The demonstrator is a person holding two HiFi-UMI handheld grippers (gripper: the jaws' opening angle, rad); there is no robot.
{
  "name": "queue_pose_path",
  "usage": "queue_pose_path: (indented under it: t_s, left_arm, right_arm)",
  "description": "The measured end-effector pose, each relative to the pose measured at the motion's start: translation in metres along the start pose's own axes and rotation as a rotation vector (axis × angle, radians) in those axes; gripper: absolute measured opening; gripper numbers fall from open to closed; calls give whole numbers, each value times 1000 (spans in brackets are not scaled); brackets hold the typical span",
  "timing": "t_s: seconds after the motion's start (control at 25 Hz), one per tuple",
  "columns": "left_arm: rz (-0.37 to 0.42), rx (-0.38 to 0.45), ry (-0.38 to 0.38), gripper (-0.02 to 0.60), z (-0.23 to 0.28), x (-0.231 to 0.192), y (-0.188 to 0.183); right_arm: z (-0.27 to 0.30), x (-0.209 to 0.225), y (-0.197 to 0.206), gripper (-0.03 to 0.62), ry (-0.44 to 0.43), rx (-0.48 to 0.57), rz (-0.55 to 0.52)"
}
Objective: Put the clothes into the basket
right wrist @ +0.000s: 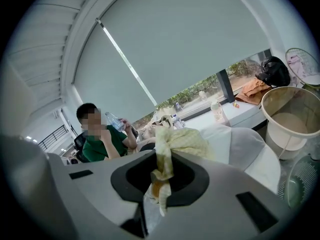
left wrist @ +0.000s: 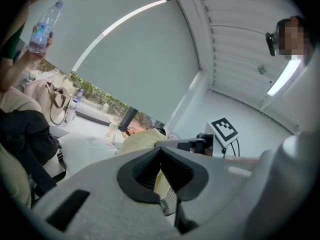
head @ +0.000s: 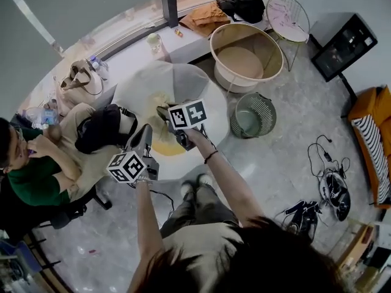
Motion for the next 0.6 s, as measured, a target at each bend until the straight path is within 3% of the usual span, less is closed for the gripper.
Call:
queue_pose_path:
  t_s: [0.24,0.6]
  left_arm:
    - [64,5,80,11,6,21,-25]
    - [120,-20,184,11,22,44,-34]
  right_arm:
    - [-33,-4,-19,48,31,71,-22]
    - [-75,11,-36,48,106,179,13]
Point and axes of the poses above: the fingertips, and each gripper's own axes: z forward along the fingers, x to its right, y out of its underside, the point moved 4 cm from there along -z, backward along the fingers, and after that the axes turned 10 degrees about y, right-handed, at the moved point
